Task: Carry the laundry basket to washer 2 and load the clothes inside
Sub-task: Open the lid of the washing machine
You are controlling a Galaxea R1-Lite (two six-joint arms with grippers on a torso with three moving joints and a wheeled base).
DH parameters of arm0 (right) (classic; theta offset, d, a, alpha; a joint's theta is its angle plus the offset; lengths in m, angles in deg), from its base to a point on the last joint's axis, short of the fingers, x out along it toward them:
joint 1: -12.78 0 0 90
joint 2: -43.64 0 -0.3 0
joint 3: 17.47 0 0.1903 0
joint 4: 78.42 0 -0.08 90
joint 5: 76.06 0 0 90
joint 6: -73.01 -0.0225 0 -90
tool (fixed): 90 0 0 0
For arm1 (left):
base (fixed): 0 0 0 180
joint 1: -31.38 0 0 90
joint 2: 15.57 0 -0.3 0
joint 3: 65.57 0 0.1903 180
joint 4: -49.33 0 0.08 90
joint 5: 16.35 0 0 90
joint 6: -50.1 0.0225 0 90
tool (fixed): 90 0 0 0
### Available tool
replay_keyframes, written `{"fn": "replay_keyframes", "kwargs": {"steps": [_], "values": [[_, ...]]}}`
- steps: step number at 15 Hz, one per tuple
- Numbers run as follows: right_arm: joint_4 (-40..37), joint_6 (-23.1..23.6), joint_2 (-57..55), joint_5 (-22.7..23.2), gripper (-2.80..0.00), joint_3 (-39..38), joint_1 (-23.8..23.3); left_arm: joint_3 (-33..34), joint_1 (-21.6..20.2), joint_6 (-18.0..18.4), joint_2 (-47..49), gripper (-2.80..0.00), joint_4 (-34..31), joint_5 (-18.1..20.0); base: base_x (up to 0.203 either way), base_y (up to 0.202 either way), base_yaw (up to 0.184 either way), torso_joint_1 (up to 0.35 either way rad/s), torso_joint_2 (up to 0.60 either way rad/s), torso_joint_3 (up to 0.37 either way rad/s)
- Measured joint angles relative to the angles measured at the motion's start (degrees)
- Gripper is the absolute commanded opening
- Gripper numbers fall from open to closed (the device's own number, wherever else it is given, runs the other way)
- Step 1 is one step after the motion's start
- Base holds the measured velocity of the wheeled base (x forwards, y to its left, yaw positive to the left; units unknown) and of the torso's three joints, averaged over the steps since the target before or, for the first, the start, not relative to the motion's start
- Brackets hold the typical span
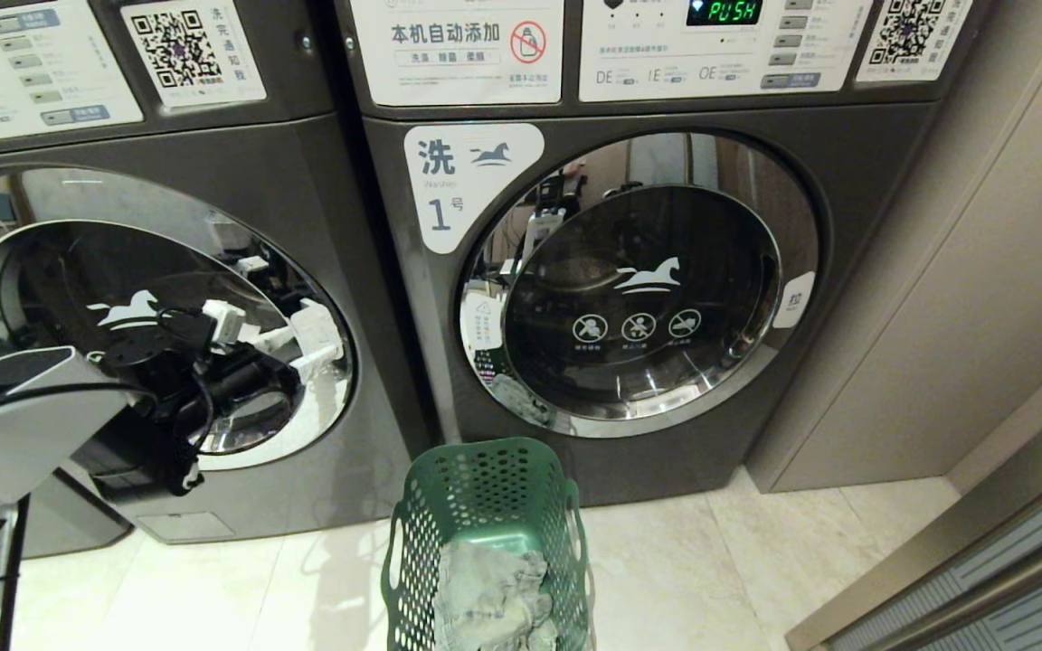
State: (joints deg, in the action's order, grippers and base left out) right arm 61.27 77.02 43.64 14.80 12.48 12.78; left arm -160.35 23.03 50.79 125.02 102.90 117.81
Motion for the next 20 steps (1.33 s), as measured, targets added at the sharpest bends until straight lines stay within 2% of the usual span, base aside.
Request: {"fn": "replay_keyframes", "kwargs": {"steps": [3,6,11,15,17,20], "values": [[0.00,0.00,0.00,0.00,-2.80,0.00,0.00,-0.25,0.22,-0.24,0.39,0.00,0.01,-0.25,0.000,0.000,0.000,0.000,0.00,0.000],[0.00,0.01,0.00,0.00,-2.80,0.00,0.00,-0.62,0.37,-0.82,0.75,0.00,0.04,1.91,0.000,0.000,0.000,0.000,0.00,0.000],[0.00,0.00,0.00,0.00,-2.80,0.00,0.00,-5.00,1.61,-3.22,3.26,0.00,-0.18,2.69,0.000,0.000,0.000,0.000,0.00,0.000],[-0.02,0.00,0.00,0.00,-2.80,0.00,0.00,-8.28,2.23,-6.05,5.07,0.00,-0.16,6.44,0.000,0.000,0.000,0.000,0.00,0.000],[0.00,0.00,0.00,0.00,-2.80,0.00,0.00,-8.68,2.40,-6.57,5.44,0.00,-0.09,7.61,0.000,0.000,0.000,0.000,0.00,0.000],[0.00,-0.02,0.00,0.00,-2.80,0.00,0.00,-8.83,2.40,-6.83,5.61,0.00,-0.05,11.28,0.000,0.000,0.000,0.000,0.00,0.000]]}}
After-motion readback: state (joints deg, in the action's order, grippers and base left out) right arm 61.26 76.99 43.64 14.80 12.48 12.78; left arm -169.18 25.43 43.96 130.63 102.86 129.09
